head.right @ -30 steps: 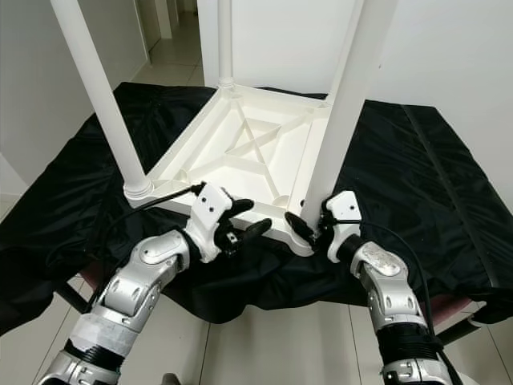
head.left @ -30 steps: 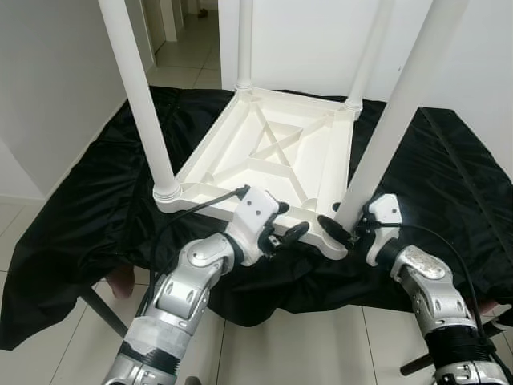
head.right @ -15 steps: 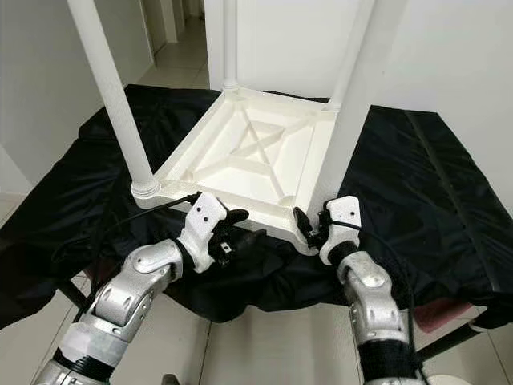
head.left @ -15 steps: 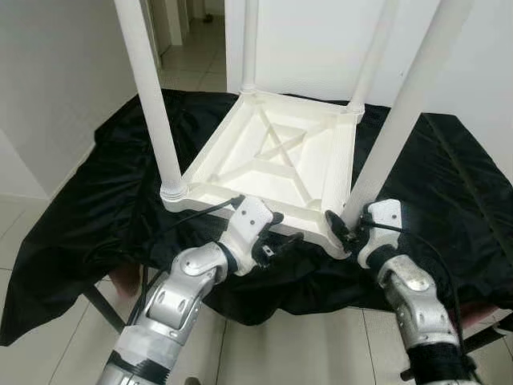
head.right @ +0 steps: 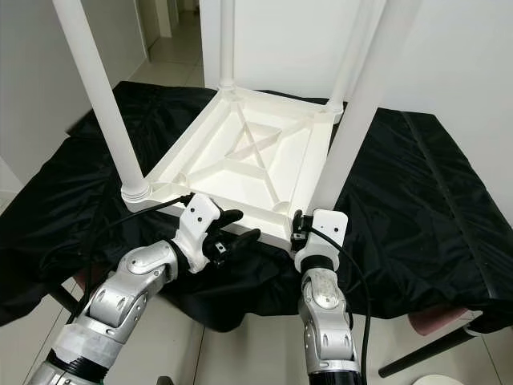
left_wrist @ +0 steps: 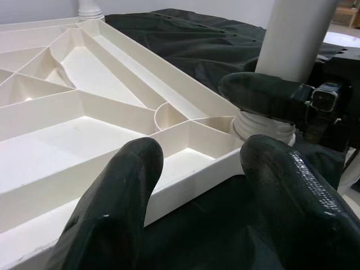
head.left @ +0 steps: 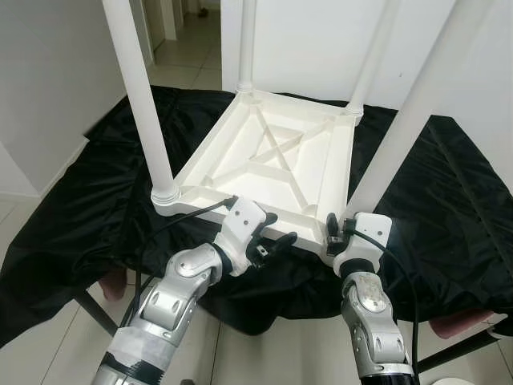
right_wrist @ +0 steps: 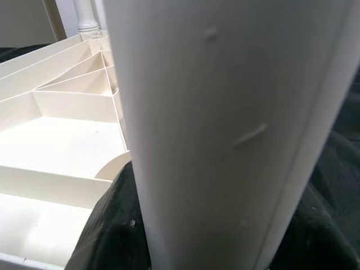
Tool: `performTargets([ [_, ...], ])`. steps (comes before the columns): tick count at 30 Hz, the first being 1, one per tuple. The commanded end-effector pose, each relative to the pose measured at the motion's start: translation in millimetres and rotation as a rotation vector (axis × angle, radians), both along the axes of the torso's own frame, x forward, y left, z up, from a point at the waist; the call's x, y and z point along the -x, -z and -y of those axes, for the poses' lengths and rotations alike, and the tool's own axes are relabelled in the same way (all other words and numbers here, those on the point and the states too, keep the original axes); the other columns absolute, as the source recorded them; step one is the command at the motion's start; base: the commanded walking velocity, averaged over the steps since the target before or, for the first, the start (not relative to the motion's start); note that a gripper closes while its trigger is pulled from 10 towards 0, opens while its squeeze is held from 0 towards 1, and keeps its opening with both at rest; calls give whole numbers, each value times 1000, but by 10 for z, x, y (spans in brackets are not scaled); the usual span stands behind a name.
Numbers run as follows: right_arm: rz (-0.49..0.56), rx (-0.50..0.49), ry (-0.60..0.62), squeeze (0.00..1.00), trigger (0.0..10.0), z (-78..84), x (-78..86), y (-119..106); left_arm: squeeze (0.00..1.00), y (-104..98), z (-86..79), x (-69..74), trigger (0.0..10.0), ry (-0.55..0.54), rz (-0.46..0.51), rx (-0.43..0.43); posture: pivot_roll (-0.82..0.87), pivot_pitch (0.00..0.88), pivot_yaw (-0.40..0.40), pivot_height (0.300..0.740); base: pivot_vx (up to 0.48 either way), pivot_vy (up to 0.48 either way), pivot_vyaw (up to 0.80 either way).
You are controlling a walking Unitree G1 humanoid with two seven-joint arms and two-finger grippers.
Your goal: Building children table
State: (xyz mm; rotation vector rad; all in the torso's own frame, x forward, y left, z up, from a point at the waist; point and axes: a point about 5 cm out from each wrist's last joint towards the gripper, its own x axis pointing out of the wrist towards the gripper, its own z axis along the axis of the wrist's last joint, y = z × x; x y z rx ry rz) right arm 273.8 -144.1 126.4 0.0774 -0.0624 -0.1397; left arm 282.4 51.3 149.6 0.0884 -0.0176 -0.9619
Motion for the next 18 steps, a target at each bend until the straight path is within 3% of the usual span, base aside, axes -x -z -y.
performTargets([
  [1,-35,-70,-4,0,10000,-109,33,60,0,-5,41,41,10000,81,-7,1,-35,3,-23,740,0,0,0],
  [11,-9,-45,-17,0,10000,-59,13,-34,0,-68,46,-6,10000,85,12,0,-32,36,-18,740,0,0,0],
  [12,4,-45,-26,992,10000,-35,1,-70,0,-87,42,-26,10000,79,13,3,-37,46,-17,740,0,0,0],
  [18,49,7,-98,1000,10000,11,-3,-149,0,-96,33,-41,10000,78,18,4,-47,44,-11,740,0,0,0],
])
